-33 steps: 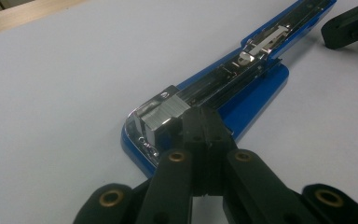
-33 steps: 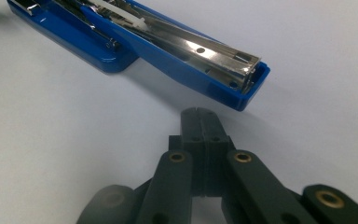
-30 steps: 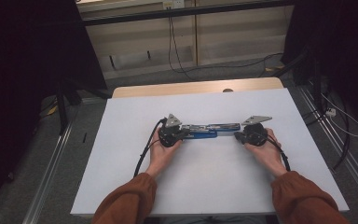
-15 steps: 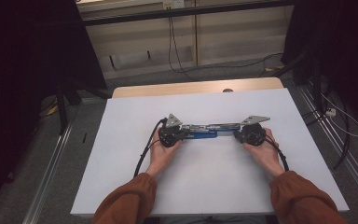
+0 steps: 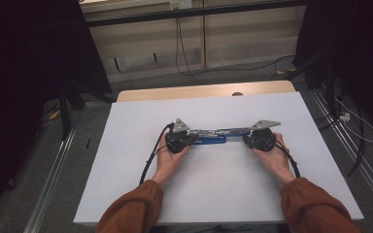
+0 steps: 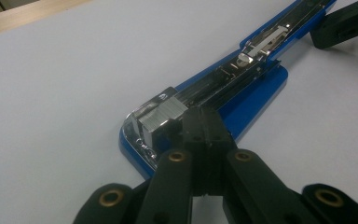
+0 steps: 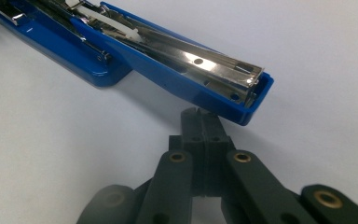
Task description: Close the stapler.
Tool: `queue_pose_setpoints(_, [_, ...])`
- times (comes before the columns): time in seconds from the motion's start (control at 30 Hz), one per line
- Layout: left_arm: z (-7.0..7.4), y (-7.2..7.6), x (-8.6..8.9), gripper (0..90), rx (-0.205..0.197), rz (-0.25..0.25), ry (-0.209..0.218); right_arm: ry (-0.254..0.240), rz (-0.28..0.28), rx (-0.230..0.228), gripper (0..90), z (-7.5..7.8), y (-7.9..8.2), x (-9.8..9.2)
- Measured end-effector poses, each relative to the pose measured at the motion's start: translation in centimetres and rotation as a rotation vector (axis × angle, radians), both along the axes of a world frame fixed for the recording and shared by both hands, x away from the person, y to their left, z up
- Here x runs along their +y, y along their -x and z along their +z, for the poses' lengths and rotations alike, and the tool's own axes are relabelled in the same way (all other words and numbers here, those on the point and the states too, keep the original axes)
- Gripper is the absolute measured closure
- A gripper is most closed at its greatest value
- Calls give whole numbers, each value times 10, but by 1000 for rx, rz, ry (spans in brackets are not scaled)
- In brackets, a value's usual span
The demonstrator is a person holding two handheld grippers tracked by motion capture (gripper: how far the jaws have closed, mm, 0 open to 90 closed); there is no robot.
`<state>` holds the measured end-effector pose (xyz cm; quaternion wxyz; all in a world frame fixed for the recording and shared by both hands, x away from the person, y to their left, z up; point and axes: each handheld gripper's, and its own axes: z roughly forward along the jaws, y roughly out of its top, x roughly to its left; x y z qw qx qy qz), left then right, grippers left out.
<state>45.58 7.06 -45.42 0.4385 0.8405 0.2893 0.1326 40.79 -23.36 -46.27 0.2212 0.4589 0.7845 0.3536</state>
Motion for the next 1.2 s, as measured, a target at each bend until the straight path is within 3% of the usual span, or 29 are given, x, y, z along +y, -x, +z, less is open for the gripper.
queue_pose_setpoints(1.2, [0, 0, 1, 900, 1, 3, 1, -43, 16, -75, 900, 2, -5, 4])
